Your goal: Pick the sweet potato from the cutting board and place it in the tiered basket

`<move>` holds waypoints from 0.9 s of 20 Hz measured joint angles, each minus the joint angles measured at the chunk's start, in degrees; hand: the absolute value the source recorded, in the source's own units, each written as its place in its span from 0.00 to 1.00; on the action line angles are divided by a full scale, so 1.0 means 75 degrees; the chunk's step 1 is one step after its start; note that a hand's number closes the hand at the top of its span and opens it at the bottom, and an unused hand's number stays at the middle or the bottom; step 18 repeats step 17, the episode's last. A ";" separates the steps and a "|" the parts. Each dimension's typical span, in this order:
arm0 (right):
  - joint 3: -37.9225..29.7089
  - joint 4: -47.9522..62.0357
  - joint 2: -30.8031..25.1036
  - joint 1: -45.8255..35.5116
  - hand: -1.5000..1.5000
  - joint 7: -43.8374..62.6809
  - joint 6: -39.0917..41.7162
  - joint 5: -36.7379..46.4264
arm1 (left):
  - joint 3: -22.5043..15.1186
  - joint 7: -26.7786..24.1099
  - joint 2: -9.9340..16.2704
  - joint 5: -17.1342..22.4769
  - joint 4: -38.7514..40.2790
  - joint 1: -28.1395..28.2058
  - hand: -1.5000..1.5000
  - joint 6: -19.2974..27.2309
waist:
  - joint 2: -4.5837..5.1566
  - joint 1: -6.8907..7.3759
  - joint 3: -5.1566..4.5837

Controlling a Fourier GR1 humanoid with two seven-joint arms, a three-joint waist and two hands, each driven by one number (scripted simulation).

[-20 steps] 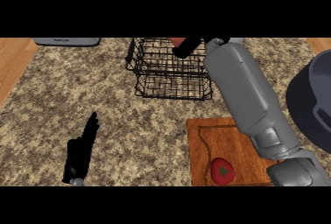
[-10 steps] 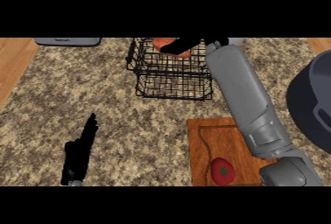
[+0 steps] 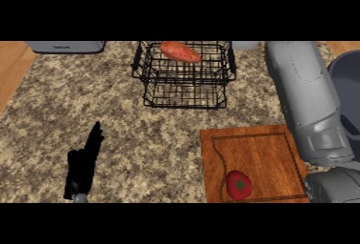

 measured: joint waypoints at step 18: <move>-0.1996 -0.1012 -0.4167 0.2765 0.00 0.0060 0.3771 -0.2233 | 0.0143 -0.0229 0.0051 0.0069 -0.0007 0.0247 0.50 -0.0089 | -0.0026 -0.0135 0.0006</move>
